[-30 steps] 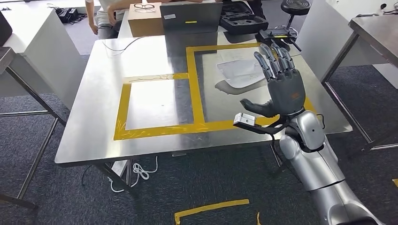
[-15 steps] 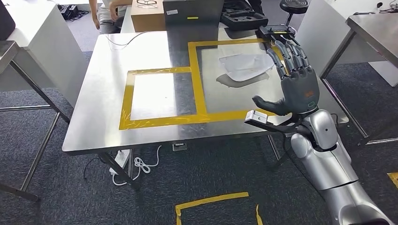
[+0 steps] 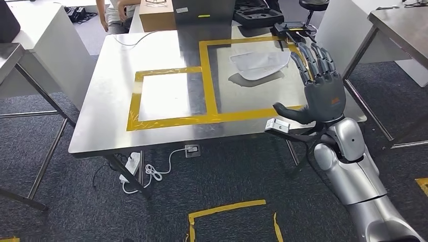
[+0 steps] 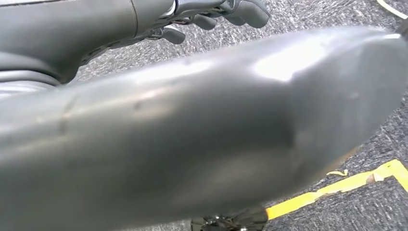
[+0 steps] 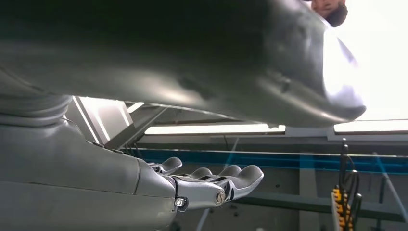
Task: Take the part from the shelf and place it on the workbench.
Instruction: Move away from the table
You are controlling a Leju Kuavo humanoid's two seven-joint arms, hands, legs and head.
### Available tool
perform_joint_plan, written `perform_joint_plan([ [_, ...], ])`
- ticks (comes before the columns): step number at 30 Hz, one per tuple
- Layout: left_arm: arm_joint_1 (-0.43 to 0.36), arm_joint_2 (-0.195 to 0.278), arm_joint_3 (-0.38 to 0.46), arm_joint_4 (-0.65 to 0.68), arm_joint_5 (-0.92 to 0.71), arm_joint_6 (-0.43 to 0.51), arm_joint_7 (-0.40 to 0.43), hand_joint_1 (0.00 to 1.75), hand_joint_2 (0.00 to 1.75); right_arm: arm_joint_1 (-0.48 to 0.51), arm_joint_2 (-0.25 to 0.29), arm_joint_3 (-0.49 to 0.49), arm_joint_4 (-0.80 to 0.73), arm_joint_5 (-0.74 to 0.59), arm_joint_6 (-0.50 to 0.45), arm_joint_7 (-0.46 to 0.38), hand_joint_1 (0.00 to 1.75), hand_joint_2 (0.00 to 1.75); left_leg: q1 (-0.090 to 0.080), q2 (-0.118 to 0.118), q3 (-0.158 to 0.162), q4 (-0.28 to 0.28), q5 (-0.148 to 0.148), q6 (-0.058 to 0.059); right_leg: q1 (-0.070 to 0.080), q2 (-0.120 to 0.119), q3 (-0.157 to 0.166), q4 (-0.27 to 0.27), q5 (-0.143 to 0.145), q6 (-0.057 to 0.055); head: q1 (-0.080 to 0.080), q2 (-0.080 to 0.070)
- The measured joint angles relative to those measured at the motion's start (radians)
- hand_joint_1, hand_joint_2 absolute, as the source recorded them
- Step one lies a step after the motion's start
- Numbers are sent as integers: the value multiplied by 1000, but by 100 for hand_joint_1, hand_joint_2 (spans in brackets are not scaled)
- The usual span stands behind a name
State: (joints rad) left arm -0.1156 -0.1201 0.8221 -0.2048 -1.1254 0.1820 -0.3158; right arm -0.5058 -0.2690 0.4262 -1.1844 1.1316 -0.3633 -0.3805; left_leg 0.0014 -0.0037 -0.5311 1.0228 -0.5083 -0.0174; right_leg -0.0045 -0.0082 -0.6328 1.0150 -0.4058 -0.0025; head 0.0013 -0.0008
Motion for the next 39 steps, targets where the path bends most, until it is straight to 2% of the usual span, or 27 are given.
perform_joint_plan([
  [3,-1,-1,0,0,0,0,0,0,0,-1,-9,-1,-1,0,1,0,0,0,-2,-1,-7,-6,17,19,-2,0,-6,-1,12,19,0,0],
  [4,-1,-1,0,0,-1,0,0,0,0,-1,-13,-1,-1,-1,1,0,0,0,-1,0,-12,-9,25,27,-3,1,-13,12,-1,25,1,0],
  [5,-2,-2,0,0,-2,0,0,0,0,-1,-17,-2,-2,-1,1,0,0,0,2,2,-18,-12,34,34,-4,3,-27,43,-27,31,3,0],
  [6,-3,-2,0,0,-3,0,0,0,0,0,-21,-2,-3,-2,2,2,0,0,4,3,-26,-13,41,38,-6,4,-47,95,-67,35,4,0],
  [8,-4,-1,0,-1,-6,0,1,0,0,5,-26,-3,-6,-3,11,8,0,0,4,4,-46,-11,55,42,-9,5,-94,230,-144,43,6,0],
  [9,-4,-1,0,-1,-7,0,1,0,0,10,-28,-3,-8,-4,16,12,0,0,4,5,-57,-9,62,41,-10,5,-103,272,-164,46,6,0],
  [10,-4,-2,0,-1,-8,0,1,0,0,13,-30,-3,-10,-4,20,14,0,0,4,5,-68,-6,68,40,-11,5,-93,278,-166,47,6,0],
  [11,-4,-2,0,-1,-8,0,1,0,0,15,-32,-3,-13,-5,22,15,0,0,5,4,-79,-2,74,37,-12,5,-61,241,-152,47,6,0],
  [13,-4,-2,0,-1,-8,0,2,0,0,16,-35,-3,-22,-5,23,15,0,0,5,4,-95,6,83,29,-12,6,36,100,-115,43,6,0],
  [14,-5,-2,0,-1,-7,0,2,0,0,15,-36,-3,-25,-5,24,15,0,0,5,3,-100,9,88,23,-10,7,69,46,-102,39,6,0],
  [15,-5,-1,0,-1,-6,0,1,0,0,13,-36,-2,-28,-5,26,15,0,0,4,3,-104,10,93,16,-7,8,84,16,-96,32,7,0],
  [18,-4,-1,0,-1,1,0,-1,0,0,-5,-31,1,-25,-1,42,16,0,0,3,3,-111,5,108,-4,-4,10,73,10,-79,8,7,0],
  [19,-4,-1,0,-1,3,0,-1,0,0,-16,-27,2,-21,-3,56,17,0,0,4,3,-117,13,100,-10,-6,9,68,9,-72,-1,6,0],
  [20,-4,-1,0,-1,4,0,-2,0,0,-28,-23,3,-14,-6,72,19,0,0,4,3,-130,39,77,-15,-8,7,62,6,-64,-9,5,0],
  [22,-4,0,0,0,5,0,-2,0,0,-49,-15,5,3,-16,104,21,0,0,5,2,-175,153,-4,-23,-8,5,42,5,-47,-19,2,0],
  [23,-3,-1,0,0,6,0,-2,0,0,-56,-12,6,11,-19,111,21,0,0,6,2,-197,222,-42,-25,-6,4,31,5,-39,-21,1,0],
  [24,-3,0,0,0,6,0,-2,0,0,-59,-10,6,18,-21,114,21,0,0,6,2,-211,274,-69,-26,-5,3,19,6,-31,-22,1,0],
  [25,-2,0,0,0,6,0,-2,0,0,-61,-8,7,25,-22,114,20,0,0,5,2,-205,290,-77,-25,-3,3,8,6,-22,-21,1,0],
  [26,-2,0,0,0,6,0,-2,0,0,-63,-7,8,30,-24,114,19,0,0,5,2,-177,264,-68,-21,-1,2,-2,6,-14,-20,1,0],
  [29,-4,2,0,-1,6,0,-3,0,0,-72,-6,9,39,-31,115,13,0,0,-3,2,-36,57,-21,0,2,1,-24,8,9,-13,2,0],
  [30,-6,2,0,-1,6,0,-3,0,0,-76,-5,9,40,-37,115,9,0,0,-6,3,-11,15,-15,7,3,1,-27,7,15,-8,2,0],
  [33,-6,3,0,-1,3,-1,-3,0,0,-80,-3,10,44,-65,109,-11,0,0,-10,3,-9,-6,4,25,0,-1,-29,-1,33,12,0,0],
  [34,-6,3,0,-1,3,-1,-2,0,0,-81,-3,10,44,-76,106,-18,0,44,-8,3,-12,-10,15,31,-1,0,-33,2,30,18,1,0],
  [35,-6,3,0,-2,3,-2,-2,0,0,-82,-3,10,45,-86,102,-24,0,87,-5,5,-16,-14,27,37,-1,2,-43,20,13,24,2,0],
  [37,-7,4,0,-2,3,-2,-1,0,0,-85,-2,10,45,-96,96,-30,0,175,-1,6,-31,-17,47,43,-5,5,-82,124,-66,36,6,0],
  [38,-7,4,0,-2,3,-2,-1,0,0,-86,-1,10,46,-97,93,-31,0,175,0,7,-42,-16,55,44,-7,6,-106,196,-109,41,7,0],
  [39,-6,3,0,-2,3,-2,-2,0,0,-87,0,10,48,-98,89,-31,0,175,0,7,-53,-13,61,43,-9,6,-123,257,-140,45,8,0],
])
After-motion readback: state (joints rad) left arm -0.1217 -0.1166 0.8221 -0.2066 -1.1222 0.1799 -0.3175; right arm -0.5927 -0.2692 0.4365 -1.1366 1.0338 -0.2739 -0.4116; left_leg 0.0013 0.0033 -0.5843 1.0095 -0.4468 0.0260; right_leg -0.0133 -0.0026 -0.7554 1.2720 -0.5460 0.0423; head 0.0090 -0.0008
